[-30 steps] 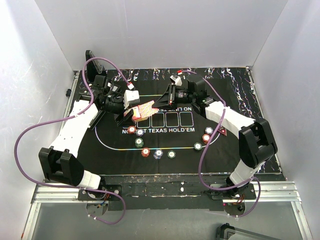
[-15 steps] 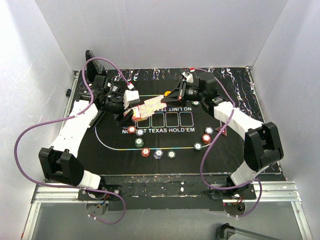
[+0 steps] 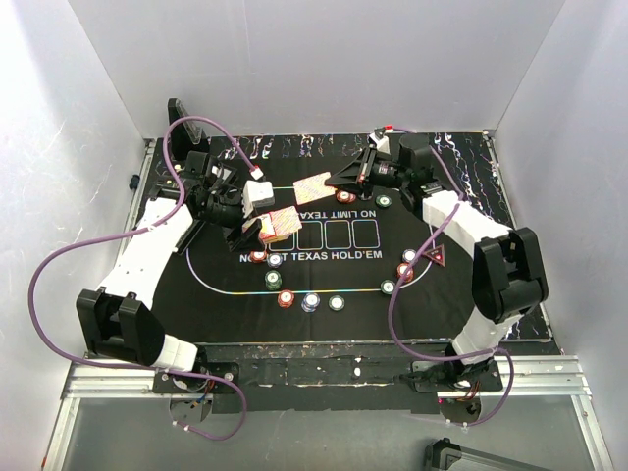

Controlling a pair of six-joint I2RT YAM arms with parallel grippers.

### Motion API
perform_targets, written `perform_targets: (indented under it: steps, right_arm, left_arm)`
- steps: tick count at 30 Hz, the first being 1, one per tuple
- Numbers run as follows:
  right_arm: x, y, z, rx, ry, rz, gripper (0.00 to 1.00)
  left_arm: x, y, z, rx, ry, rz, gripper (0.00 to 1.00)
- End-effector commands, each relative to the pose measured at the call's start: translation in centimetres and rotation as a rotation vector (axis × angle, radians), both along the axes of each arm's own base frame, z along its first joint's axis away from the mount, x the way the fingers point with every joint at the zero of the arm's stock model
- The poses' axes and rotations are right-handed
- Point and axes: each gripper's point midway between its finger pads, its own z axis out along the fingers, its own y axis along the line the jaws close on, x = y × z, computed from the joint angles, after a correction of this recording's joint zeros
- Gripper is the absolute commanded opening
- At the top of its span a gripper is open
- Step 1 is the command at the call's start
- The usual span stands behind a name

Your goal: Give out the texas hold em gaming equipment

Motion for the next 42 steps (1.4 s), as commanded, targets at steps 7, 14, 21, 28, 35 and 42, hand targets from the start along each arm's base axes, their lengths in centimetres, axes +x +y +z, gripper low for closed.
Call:
perform_targets:
  steps: [7, 14, 21, 28, 35, 42]
  right_arm:
    - [4.1, 3.7, -3.6, -0.044, 0.004, 0.049, 0.01]
    - [4.3, 10.8, -8.3, -0.120, 0.041, 0.156, 0.01]
    - [4.3, 16.6, -12.7, -0.169, 0.071, 0.221, 0.01]
    - [5.5, 18.4, -16.3, -0.199, 0.092, 0.179, 0.01]
    - [4.6, 20.3, -18.2, -0.214, 0.134, 0.216, 0.01]
    - [3.2, 21.5, -19.8, -0.287, 0.113, 0.238, 0.01]
  left_arm:
    - [-1.6, -0.6, 3.5, -0.080, -0.054, -0.011, 0.00]
    - [-1.5, -0.7, 3.8, -0.088, -0.042, 0.002, 0.00]
    - [-1.1, -0.8, 4.4, -0.092, -0.053, 0.011, 0.00]
    - [-1.3, -0.9, 4.6, -0.106, -0.046, 0.027, 0.00]
    - [-1.7, -0.6, 4.5, -0.103, -0.051, 0.034, 0.00]
    - [-1.6, -0.8, 4.8, -0.117, -0.045, 0.040, 0.00]
